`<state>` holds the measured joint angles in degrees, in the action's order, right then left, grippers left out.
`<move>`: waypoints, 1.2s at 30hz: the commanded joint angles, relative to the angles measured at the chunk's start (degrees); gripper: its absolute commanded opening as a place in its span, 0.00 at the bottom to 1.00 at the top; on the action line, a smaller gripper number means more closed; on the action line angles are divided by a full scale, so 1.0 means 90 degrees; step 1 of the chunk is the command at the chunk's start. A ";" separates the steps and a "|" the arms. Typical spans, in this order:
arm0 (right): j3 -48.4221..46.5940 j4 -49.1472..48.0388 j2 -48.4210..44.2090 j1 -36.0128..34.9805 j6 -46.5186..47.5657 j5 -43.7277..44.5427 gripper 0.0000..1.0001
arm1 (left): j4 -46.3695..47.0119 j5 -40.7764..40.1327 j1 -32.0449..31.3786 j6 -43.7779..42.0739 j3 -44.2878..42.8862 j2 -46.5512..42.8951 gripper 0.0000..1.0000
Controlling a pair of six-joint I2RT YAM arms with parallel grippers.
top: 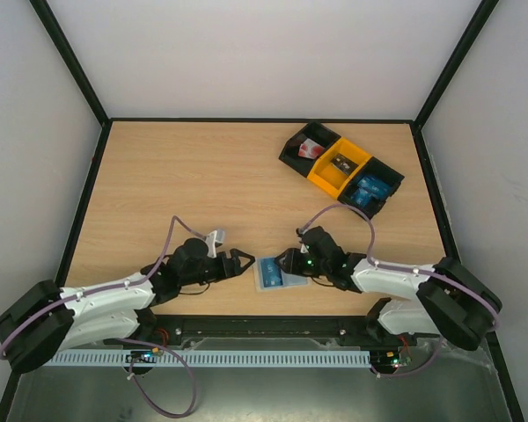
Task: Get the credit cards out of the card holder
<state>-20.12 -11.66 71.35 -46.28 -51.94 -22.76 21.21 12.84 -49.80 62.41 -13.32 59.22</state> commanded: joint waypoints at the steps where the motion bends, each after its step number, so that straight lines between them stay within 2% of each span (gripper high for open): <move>1: 0.0005 -0.0394 0.0199 -0.0256 -0.0198 0.0441 0.31 | -0.0241 -0.0195 0.0018 0.0009 0.0135 -0.0179 0.87; 7: 0.0019 -0.0508 0.0508 -0.0710 -0.0377 0.0606 0.31 | -0.0223 -0.0158 0.0016 0.0022 0.0225 -0.0217 0.85; 14: -0.0143 -0.0881 0.0893 -0.1227 -0.0644 0.0659 0.31 | 0.0229 0.0039 0.0000 0.0134 0.0307 -0.0167 0.74; 19: -0.0108 -0.0653 0.0558 -0.1267 -0.0689 0.0944 0.31 | 0.0428 0.0065 -0.0031 0.0175 0.0257 0.0019 0.66; 21: -0.0143 -0.0260 0.0244 -0.1269 -0.0609 0.1234 0.31 | 0.0547 0.0099 -0.0053 0.0175 0.0204 0.0189 0.58; 25: -0.0141 0.0441 -0.0264 -0.1264 -0.0474 0.1876 0.32 | 0.0880 0.0172 -0.0124 0.0159 0.0041 0.0687 0.28; 29: -0.0126 0.0533 -0.0380 -0.1259 -0.0385 0.1927 0.32 | 0.1240 0.0235 -0.0236 0.0110 -0.0201 0.1302 0.07; 31: -0.0120 0.0457 -0.0281 -0.1254 -0.0381 0.1830 0.32 | 0.1417 0.0243 -0.0297 0.0099 -0.0303 0.1581 0.03; 36: -0.0022 0.0164 -0.0030 -0.1263 -0.0450 0.1709 0.31 | 0.1737 0.0222 -0.0346 0.0096 -0.0408 0.2086 0.03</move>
<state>-20.75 -9.65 69.63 -57.39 -56.38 -8.43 32.34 14.63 -52.49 63.81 -15.53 75.20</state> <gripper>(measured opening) 0.312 0.030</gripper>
